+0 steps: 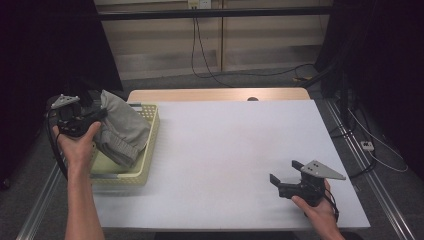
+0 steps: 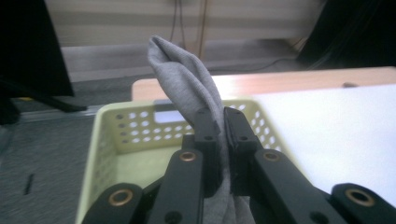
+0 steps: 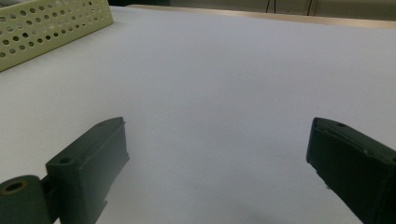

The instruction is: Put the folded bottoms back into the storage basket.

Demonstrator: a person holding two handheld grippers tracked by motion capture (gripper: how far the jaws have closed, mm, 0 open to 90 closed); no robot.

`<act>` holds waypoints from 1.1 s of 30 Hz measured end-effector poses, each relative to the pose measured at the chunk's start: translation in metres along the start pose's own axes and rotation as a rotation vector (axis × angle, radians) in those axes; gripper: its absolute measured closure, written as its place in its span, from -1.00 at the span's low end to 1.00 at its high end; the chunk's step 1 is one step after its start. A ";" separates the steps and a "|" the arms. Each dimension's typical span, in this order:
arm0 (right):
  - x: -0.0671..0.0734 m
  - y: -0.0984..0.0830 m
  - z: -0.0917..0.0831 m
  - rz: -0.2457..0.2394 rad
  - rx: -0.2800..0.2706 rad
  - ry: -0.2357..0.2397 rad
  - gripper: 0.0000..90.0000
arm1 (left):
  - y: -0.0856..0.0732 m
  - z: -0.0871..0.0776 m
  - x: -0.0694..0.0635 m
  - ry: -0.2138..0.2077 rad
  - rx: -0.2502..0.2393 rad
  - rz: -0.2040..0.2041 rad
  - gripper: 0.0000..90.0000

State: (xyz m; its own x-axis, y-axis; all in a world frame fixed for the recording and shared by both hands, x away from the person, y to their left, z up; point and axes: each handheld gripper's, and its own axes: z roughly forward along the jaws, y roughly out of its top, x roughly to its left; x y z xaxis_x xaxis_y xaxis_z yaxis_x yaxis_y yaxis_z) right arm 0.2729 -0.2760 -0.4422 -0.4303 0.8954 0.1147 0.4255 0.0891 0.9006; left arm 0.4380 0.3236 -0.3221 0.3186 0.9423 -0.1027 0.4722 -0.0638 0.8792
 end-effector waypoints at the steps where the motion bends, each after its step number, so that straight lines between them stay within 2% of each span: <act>1: 0.000 0.000 0.000 -0.001 -0.001 -0.002 -0.89 | -0.001 0.000 0.001 -0.002 -0.004 -0.005 0.90; 6: 0.000 0.000 0.000 -0.001 -0.001 -0.004 -0.89 | -0.004 -0.001 0.004 0.026 0.014 0.015 0.89; 14: 0.001 0.000 0.000 0.001 0.001 -0.001 -0.89 | -0.015 0.002 0.014 0.055 0.013 -0.016 0.89; 17: 0.000 0.000 0.001 0.002 0.003 -0.003 -0.89 | -0.016 0.002 0.016 0.056 0.019 -0.015 0.89; 20: 0.001 0.000 0.001 0.000 0.004 -0.004 -0.89 | -0.018 0.005 0.016 0.062 0.037 -0.006 0.89; 24: 0.001 0.000 0.001 0.000 0.004 -0.004 -0.89 | -0.020 0.009 0.015 0.092 0.076 0.014 0.89; 30: 0.001 0.000 0.001 -0.001 0.005 -0.003 -0.89 | -0.025 0.017 0.016 0.107 0.126 0.017 0.89; 33: 0.001 0.000 0.001 -0.001 0.005 -0.003 -0.89 | -0.027 0.020 0.016 0.111 0.134 0.022 0.89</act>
State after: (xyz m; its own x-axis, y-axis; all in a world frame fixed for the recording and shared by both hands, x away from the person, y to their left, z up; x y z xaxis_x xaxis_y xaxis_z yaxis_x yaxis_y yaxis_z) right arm 0.2732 -0.2747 -0.4427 -0.4282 0.8966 0.1127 0.4287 0.0918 0.8988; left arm 0.4467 0.3344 -0.3565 0.2407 0.9703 -0.0257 0.5737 -0.1208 0.8101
